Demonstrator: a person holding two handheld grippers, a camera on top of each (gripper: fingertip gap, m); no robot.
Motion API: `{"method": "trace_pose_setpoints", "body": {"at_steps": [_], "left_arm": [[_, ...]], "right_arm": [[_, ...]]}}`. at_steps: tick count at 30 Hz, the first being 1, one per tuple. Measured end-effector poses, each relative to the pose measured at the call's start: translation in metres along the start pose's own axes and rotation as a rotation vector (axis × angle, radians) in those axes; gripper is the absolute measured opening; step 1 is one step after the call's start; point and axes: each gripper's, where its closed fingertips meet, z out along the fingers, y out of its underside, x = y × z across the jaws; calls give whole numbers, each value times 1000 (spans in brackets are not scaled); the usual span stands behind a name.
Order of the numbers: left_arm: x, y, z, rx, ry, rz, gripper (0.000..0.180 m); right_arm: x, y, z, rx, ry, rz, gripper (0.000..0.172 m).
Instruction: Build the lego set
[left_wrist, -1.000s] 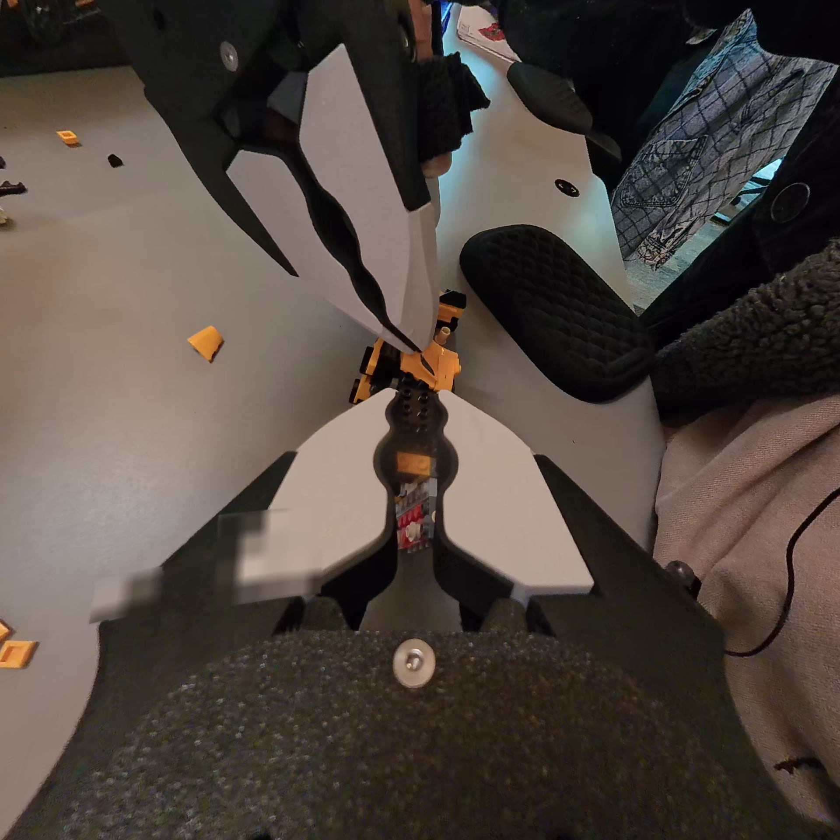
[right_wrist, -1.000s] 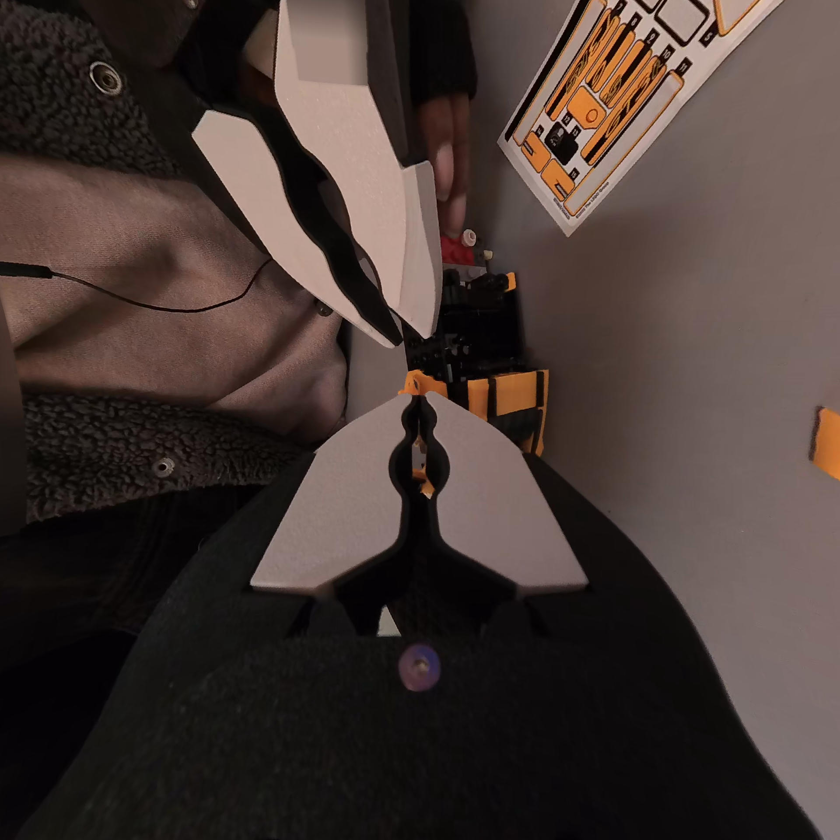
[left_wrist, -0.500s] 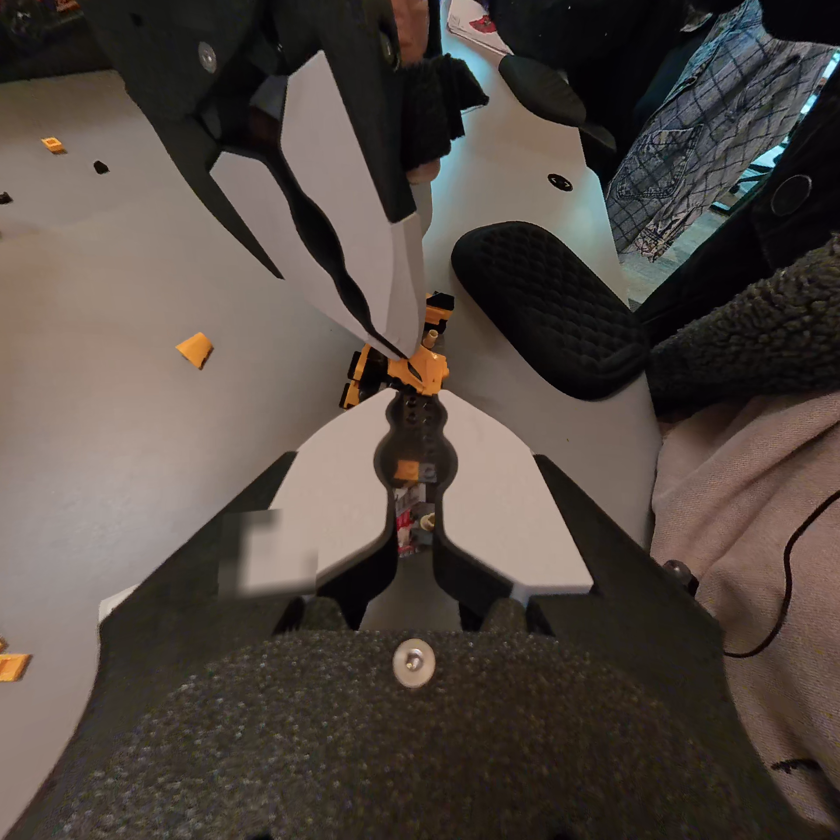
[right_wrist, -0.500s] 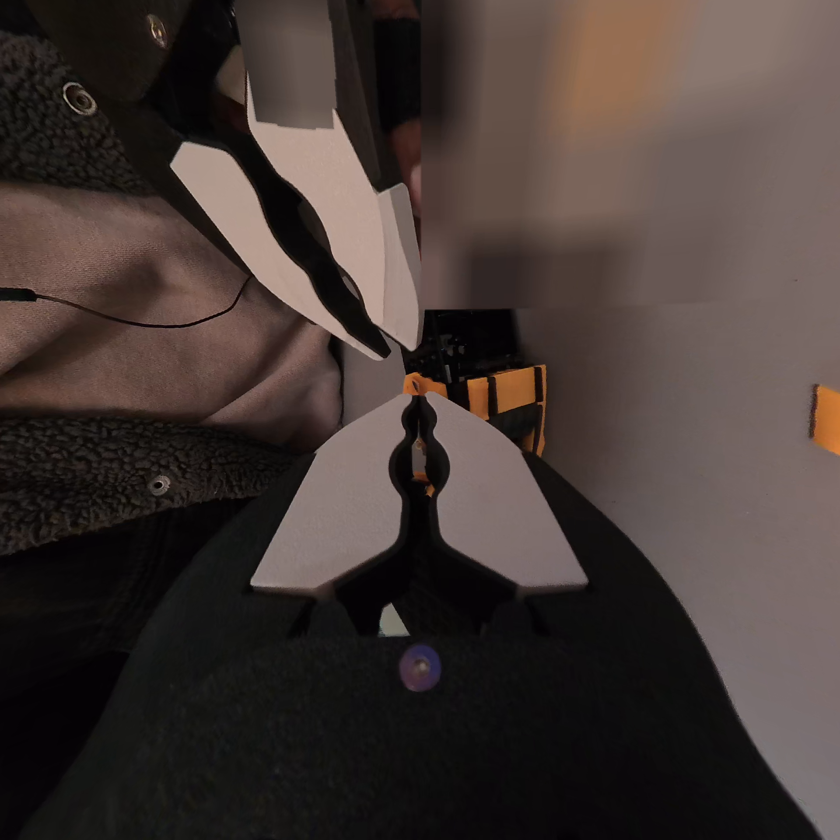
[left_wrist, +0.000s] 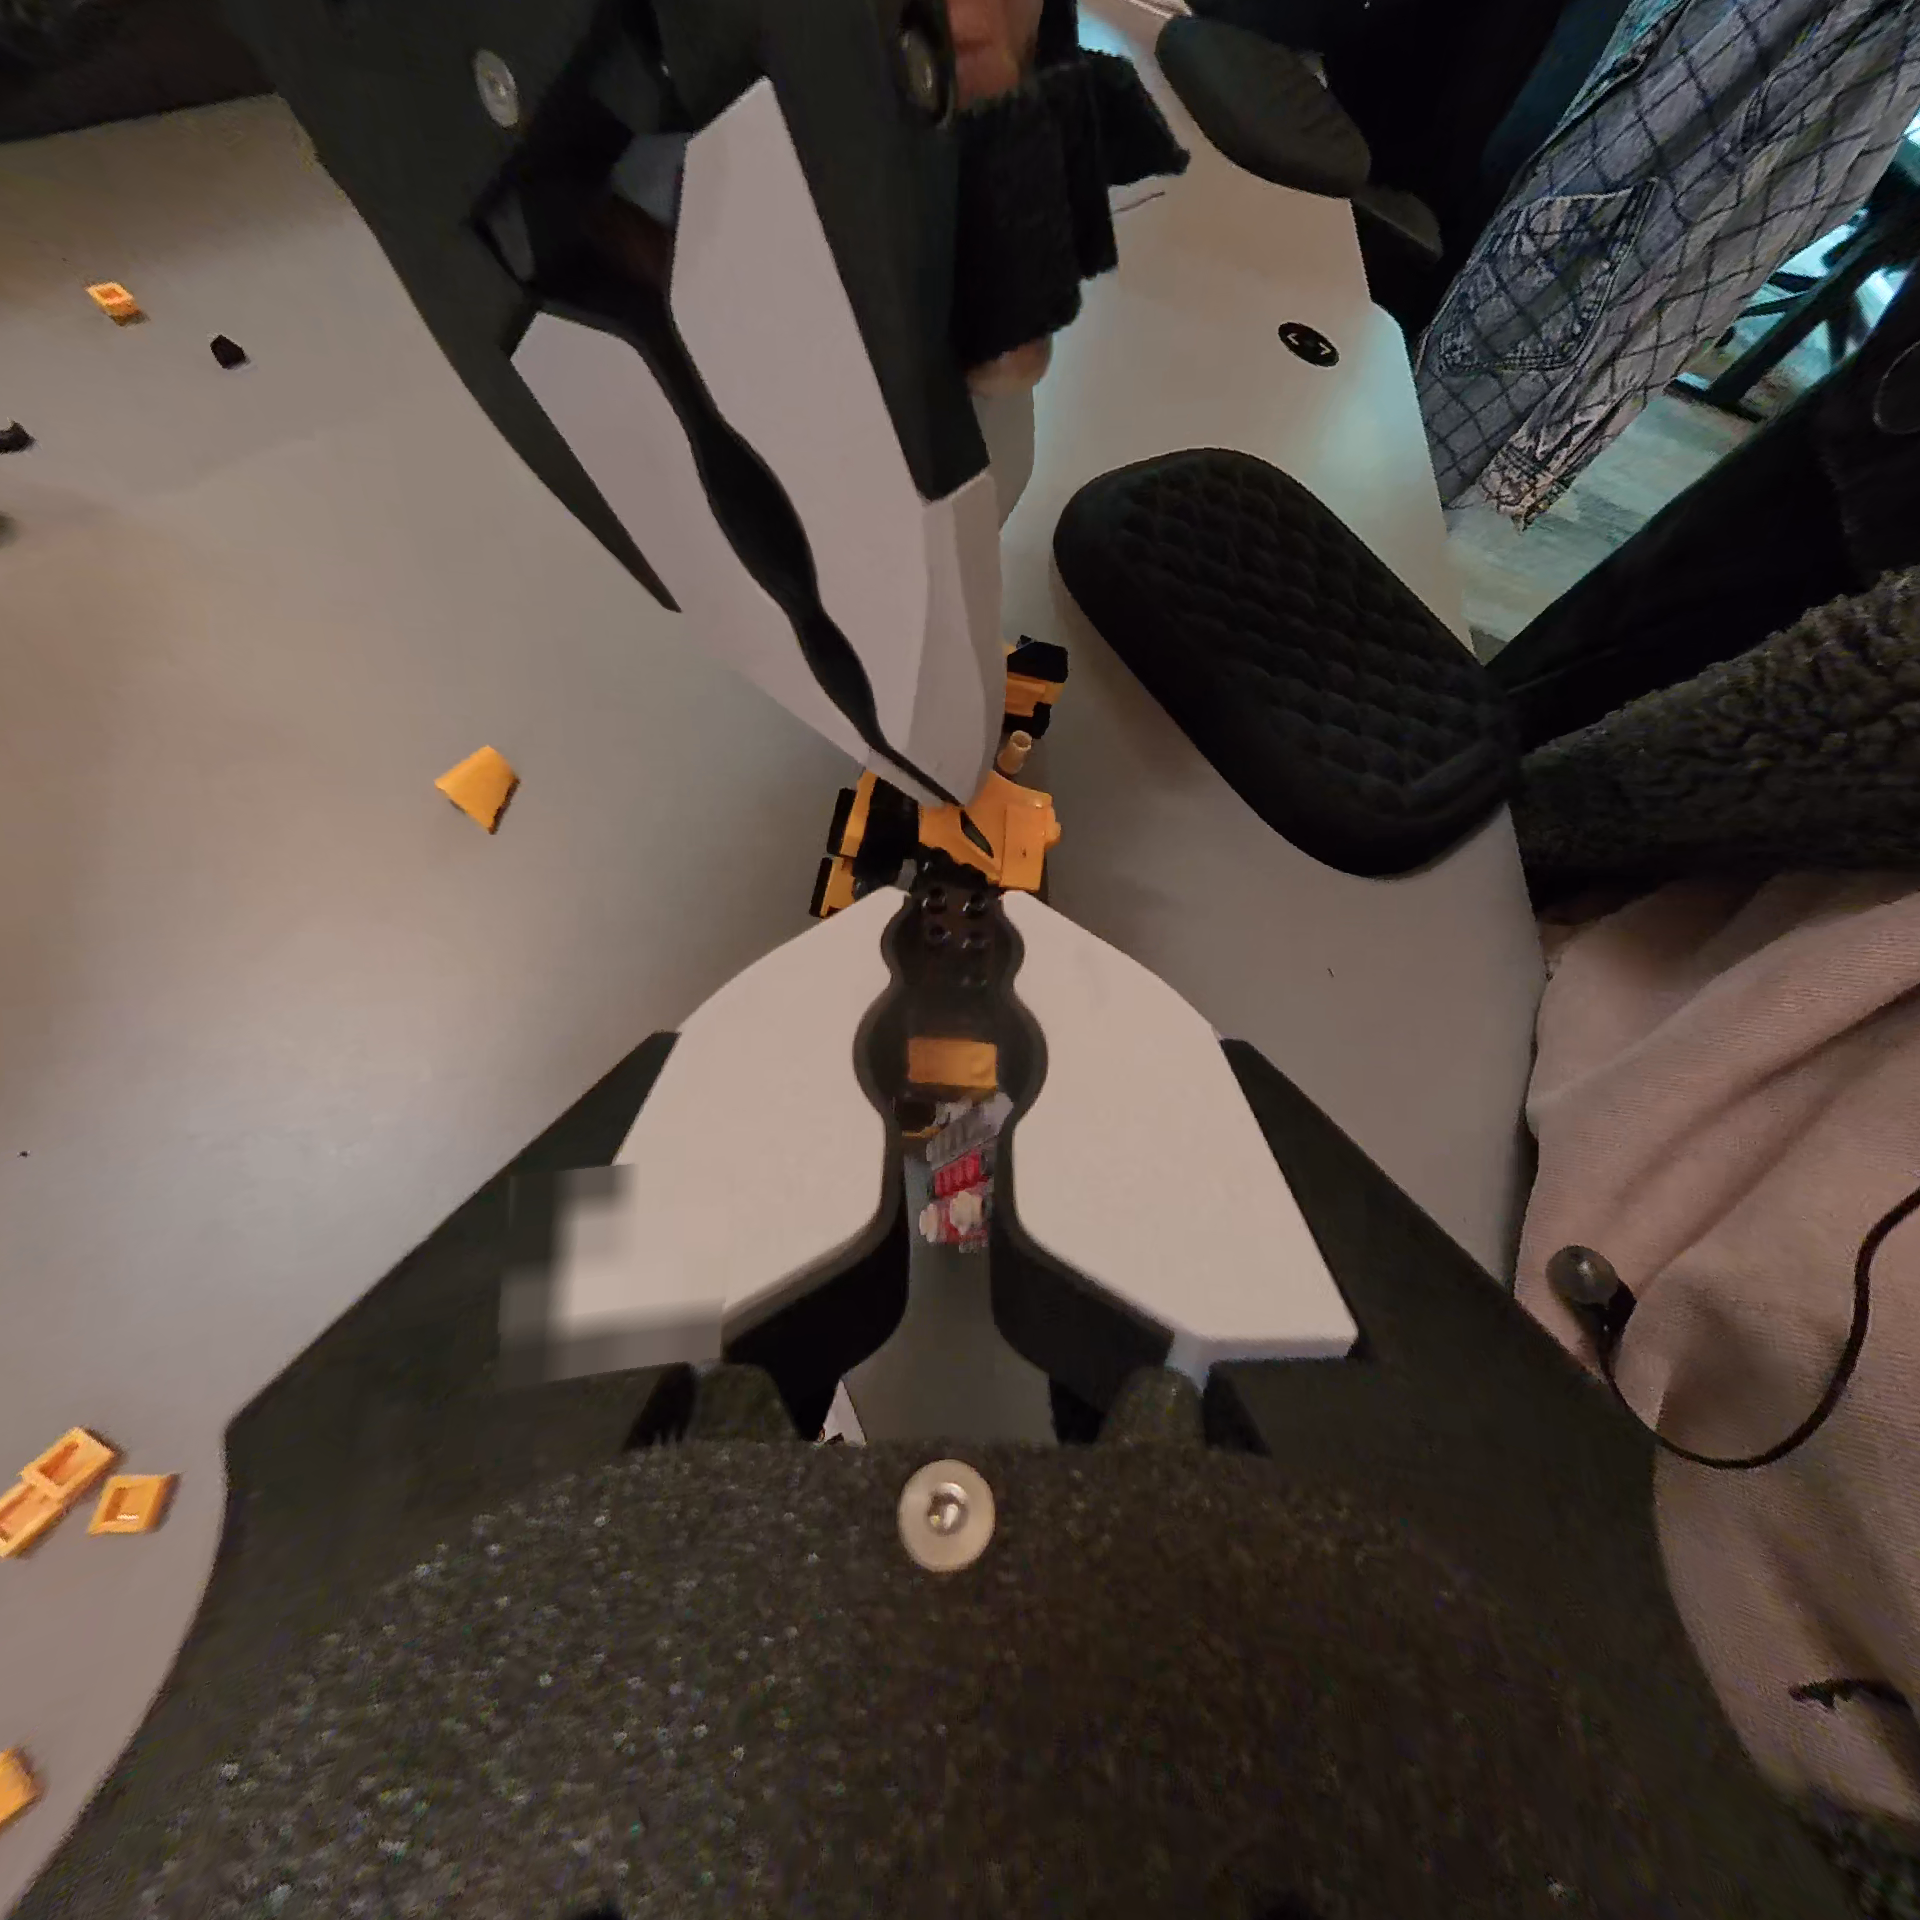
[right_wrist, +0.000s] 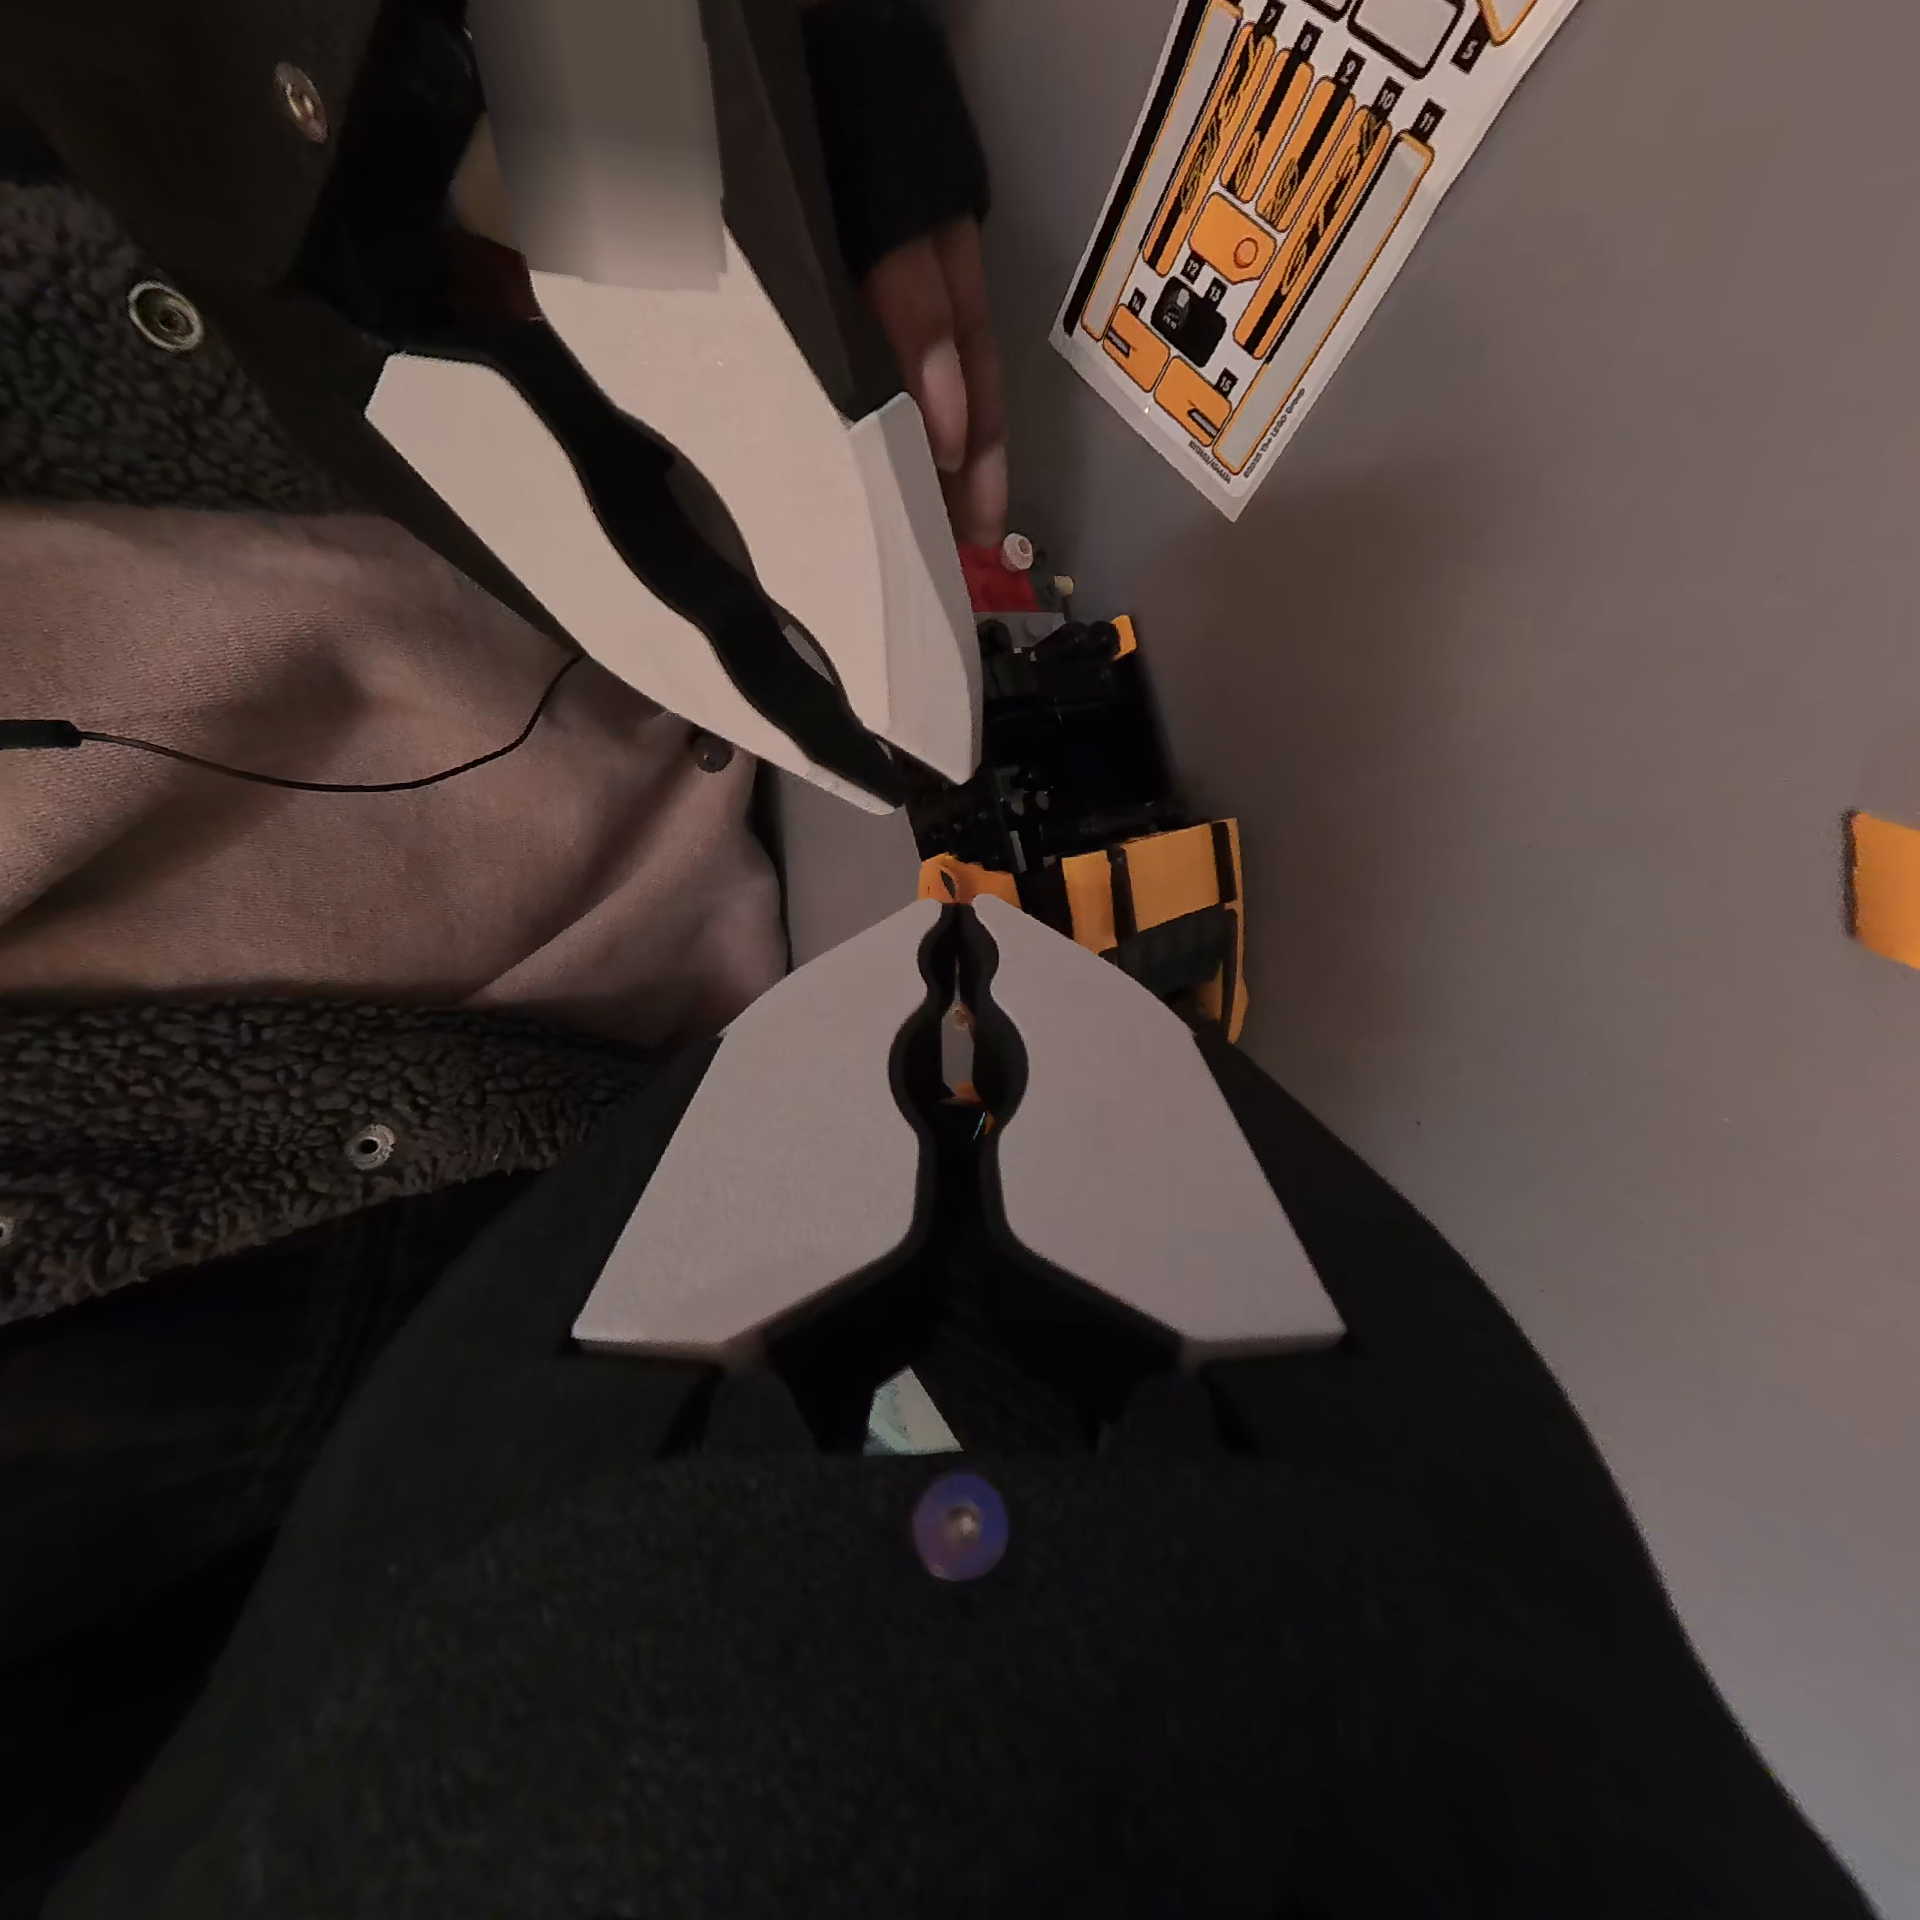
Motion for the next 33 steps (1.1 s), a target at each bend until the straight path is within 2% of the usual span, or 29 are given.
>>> {"method": "trace_pose_setpoints", "body": {"at_steps": [15, 33], "left_arm": [[-5, 1, 6, -15, -11, 21, 11], [-5, -12, 17, -24, -17, 81, 10]], "right_arm": [[0, 1, 0, -20, 28, 5, 0], [0, 2, 0, -53, 57, -7, 0]]}}
